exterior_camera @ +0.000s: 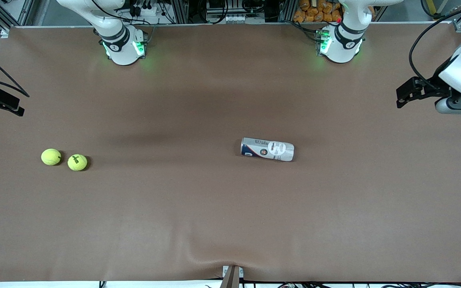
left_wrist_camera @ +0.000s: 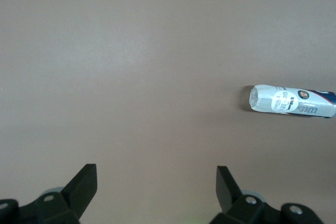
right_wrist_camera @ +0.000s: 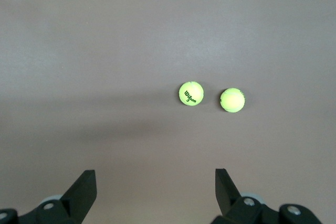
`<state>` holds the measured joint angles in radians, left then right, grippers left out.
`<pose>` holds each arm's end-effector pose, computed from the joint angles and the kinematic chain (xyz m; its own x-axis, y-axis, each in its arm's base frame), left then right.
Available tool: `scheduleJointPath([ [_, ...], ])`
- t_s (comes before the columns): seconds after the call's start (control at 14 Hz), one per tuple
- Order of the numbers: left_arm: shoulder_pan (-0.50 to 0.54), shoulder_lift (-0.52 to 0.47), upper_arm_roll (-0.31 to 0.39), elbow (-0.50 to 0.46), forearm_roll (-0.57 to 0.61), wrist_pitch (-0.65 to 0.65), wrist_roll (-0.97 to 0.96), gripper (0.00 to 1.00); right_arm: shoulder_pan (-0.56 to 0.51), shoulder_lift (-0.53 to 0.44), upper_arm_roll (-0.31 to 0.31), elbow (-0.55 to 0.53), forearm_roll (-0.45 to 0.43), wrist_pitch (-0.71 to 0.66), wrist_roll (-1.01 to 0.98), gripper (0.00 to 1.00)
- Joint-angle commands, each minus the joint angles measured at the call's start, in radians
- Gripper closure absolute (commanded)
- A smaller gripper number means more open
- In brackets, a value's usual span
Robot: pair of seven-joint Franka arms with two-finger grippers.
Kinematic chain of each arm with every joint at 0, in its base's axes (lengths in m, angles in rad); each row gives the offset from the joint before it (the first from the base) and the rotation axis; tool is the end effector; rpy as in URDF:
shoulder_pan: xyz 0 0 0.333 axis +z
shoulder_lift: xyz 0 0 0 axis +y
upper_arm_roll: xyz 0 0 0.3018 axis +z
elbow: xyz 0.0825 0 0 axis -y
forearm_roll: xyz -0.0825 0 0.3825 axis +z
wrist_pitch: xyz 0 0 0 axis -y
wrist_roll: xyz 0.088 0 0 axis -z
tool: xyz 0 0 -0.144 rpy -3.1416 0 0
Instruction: Insert tennis ball vertically with right arm
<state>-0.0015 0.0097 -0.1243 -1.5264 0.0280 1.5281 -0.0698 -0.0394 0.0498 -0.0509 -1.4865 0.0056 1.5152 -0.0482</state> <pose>0.5479 -0.0648 0.5851 0.9985 -0.0548 -0.0060 -0.0549 -0.9981 -0.0273 0.5596 -0.0492 0.5802 0.9989 -0.0417 -0.0209 -0.0418 -0.9991 -0.0041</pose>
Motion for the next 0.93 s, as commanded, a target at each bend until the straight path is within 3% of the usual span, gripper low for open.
scheduleJointPath([
  [0.0, 0.002, -0.004, 0.003, 0.034, -0.013, -0.042, 0.013, 0.0, -0.014, -0.004, 0.006, 0.009, -0.004, -0.016, 0.007, 0.0],
  [0.86, 0.014, 0.004, 0.008, 0.048, -0.01, -0.057, 0.009, 0.0, -0.016, 0.001, 0.005, 0.009, 0.005, -0.027, 0.008, 0.0],
])
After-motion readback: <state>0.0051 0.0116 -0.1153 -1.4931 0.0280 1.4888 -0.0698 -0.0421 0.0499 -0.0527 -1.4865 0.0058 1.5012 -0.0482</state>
